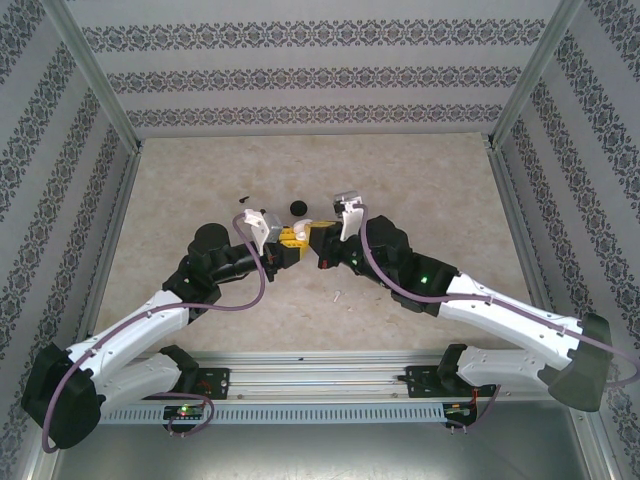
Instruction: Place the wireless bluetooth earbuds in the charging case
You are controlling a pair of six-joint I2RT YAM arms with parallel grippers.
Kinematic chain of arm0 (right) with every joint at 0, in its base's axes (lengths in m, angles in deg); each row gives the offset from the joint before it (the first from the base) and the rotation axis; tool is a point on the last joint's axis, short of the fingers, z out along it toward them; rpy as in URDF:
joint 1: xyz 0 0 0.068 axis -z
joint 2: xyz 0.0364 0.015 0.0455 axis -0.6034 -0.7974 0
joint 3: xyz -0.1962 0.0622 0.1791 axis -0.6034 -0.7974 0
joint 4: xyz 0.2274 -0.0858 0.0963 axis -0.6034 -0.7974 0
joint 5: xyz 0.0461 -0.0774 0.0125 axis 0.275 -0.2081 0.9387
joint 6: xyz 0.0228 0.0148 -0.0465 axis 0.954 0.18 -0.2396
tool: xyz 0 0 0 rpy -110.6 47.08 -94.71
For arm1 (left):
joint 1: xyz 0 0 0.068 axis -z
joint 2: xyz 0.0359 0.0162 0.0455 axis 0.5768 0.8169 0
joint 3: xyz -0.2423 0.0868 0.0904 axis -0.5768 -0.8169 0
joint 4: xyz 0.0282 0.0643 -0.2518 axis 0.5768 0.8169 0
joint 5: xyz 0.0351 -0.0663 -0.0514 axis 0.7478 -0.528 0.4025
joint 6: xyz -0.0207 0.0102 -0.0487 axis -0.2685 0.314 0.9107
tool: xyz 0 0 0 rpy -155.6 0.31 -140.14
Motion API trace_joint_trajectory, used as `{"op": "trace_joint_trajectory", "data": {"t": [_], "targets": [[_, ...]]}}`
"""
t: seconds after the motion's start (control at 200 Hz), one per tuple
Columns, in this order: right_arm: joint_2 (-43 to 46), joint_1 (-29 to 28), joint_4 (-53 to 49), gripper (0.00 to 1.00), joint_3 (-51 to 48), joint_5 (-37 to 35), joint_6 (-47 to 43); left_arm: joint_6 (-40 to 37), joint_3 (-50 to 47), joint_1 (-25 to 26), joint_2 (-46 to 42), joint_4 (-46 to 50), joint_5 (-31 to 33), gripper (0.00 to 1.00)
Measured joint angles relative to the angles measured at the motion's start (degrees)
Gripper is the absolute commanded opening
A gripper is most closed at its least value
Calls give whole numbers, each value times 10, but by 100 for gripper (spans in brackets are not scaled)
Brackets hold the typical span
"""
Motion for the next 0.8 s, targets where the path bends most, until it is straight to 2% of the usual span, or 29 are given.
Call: {"op": "trace_joint_trajectory", "data": {"t": [0.605, 0.799], "targets": [[13, 1, 65, 8, -50, 0, 0, 21, 0, 3, 8, -1, 3, 9], [16, 1, 72, 14, -60, 0, 0, 22, 0, 3, 7, -1, 5, 9]]}}
